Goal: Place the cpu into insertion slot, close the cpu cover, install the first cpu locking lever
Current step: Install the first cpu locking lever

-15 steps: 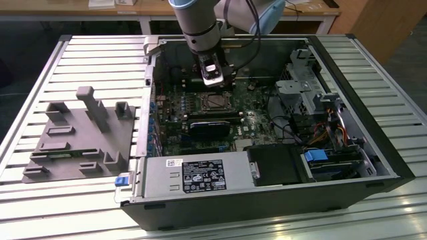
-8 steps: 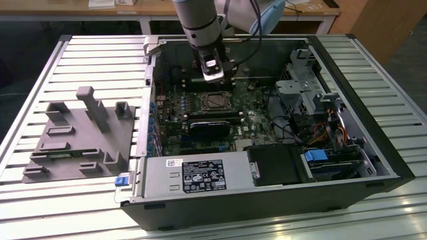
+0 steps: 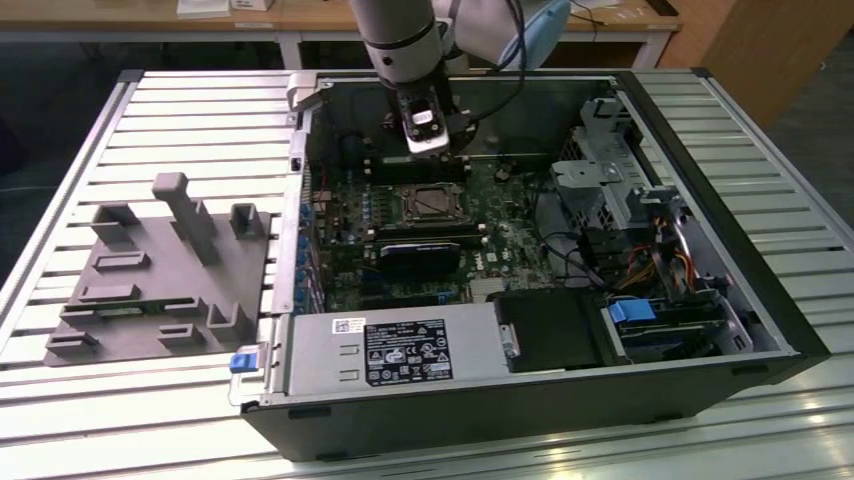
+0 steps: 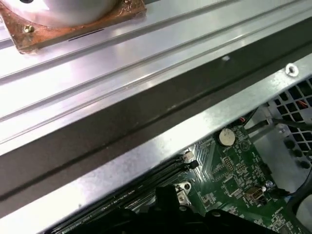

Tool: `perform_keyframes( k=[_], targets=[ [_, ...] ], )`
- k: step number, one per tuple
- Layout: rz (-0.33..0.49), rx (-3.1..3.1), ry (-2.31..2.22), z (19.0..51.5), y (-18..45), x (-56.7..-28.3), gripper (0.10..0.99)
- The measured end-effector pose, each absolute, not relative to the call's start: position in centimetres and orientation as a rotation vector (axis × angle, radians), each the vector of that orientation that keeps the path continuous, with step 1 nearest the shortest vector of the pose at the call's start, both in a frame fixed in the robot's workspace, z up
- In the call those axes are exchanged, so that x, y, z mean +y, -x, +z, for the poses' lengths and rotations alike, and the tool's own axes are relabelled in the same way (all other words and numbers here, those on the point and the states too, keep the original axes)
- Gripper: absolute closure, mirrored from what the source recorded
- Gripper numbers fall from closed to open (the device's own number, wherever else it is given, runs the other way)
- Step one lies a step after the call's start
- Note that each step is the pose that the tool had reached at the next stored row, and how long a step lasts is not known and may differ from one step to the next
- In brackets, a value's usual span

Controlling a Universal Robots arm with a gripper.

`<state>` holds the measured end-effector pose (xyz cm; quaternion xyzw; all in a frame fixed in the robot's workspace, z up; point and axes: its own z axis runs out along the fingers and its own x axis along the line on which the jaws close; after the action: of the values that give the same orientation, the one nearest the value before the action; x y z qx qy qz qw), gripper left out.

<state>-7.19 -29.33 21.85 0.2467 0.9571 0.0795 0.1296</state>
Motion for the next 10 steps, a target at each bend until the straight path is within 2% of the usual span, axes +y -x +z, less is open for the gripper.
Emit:
perform_keyframes(
  k=[10],
  targets=[
    [0.159,2.949,-0.771,21.8,5.7,-29.3,0.984]
  ],
)
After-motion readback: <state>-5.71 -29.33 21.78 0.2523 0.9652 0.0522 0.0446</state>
